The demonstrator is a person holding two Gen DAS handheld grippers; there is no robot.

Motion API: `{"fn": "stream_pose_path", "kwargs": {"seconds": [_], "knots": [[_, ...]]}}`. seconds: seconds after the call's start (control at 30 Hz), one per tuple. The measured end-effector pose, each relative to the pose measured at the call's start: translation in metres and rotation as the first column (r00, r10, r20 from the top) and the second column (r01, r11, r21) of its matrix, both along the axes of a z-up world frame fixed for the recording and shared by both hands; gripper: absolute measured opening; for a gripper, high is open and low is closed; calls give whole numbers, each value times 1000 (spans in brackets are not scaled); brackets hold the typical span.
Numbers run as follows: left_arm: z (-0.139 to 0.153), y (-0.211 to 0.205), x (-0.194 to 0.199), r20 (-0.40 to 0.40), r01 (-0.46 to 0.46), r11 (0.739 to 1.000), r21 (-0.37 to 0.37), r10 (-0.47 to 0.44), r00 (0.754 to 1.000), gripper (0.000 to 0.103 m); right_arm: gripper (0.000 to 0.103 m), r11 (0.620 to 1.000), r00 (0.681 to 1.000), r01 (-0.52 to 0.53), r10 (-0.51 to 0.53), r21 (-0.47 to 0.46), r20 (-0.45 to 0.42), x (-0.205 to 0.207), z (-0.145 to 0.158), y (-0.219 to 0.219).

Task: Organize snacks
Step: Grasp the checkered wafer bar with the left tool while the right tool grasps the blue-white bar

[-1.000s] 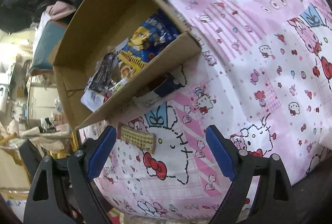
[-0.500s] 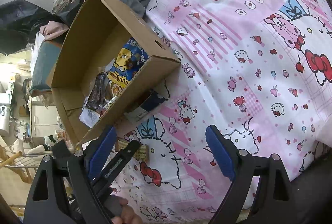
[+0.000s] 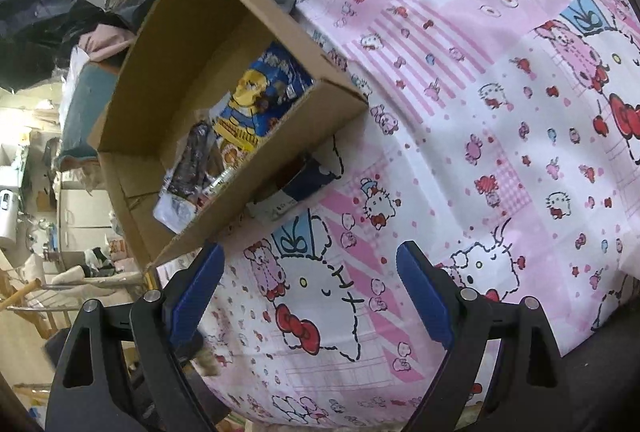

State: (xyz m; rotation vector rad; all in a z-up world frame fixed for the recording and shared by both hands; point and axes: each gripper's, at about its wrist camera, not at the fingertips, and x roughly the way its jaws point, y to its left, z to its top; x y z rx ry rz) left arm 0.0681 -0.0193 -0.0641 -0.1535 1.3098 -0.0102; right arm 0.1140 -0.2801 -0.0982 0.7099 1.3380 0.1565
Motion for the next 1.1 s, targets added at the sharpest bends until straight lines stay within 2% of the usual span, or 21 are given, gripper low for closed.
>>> {"fn": "stream_pose_path", "kwargs": {"seconds": [0.1,0.2,0.27,0.33,0.4,0.53,0.6,0.67,0.73,0.87,1.0,1.1], "knots": [[10,8,-6,53,24,999,26,-26,998,23,90,999,999,-28,27,-44,-22,2,-9,11],[5,18,-6,87,13,999,34,-16,996,23,90,989,997,-77,76,-124,-16,5,-17,26],[0,25,-3,73,-25,1000,-16,26,997,23,90,979,995,-94,100,-180,23,9,-18,38],[-3,23,-1,78,-31,999,-30,33,996,23,90,952,981,-153,178,-265,73,16,-16,55],[2,25,0,101,-27,999,-24,29,994,23,90,933,968,-192,231,-306,97,22,-17,67],[3,27,3,108,-38,998,-53,43,993,23,90,894,948,-196,278,-403,156,39,-21,86],[3,26,4,105,-36,997,-69,43,994,23,90,892,946,-182,274,-414,173,45,-23,90],[5,23,3,111,-27,997,-71,34,993,23,90,873,941,-208,303,-441,155,53,-31,98],[7,20,2,116,-17,997,-75,26,993,23,90,833,934,-239,338,-499,117,56,-42,107],[8,19,1,118,-14,997,-73,23,993,23,90,805,924,-268,369,-529,94,58,-51,114],[6,21,1,112,-30,997,-71,38,993,23,68,784,908,-305,411,-541,83,58,-48,120],[3,22,3,100,-42,997,-71,49,994,23,56,802,905,-321,417,-503,87,56,-44,119]]}}
